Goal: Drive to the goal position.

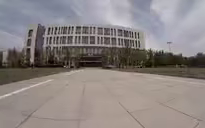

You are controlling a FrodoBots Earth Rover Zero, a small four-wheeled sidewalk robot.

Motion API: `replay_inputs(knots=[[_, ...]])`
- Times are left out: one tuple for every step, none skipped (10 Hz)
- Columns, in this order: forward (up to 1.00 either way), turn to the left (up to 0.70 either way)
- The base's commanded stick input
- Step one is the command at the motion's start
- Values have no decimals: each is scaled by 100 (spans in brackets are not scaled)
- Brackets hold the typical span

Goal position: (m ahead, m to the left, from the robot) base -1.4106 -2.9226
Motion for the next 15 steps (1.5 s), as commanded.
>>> replay_inputs(knots=[[70,0],[70,0],[70,0],[70,0],[70,0],[70,0],[70,0],[70,0],[70,0],[70,0],[70,0],[70,0],[70,0],[70,-17],[70,-35]])
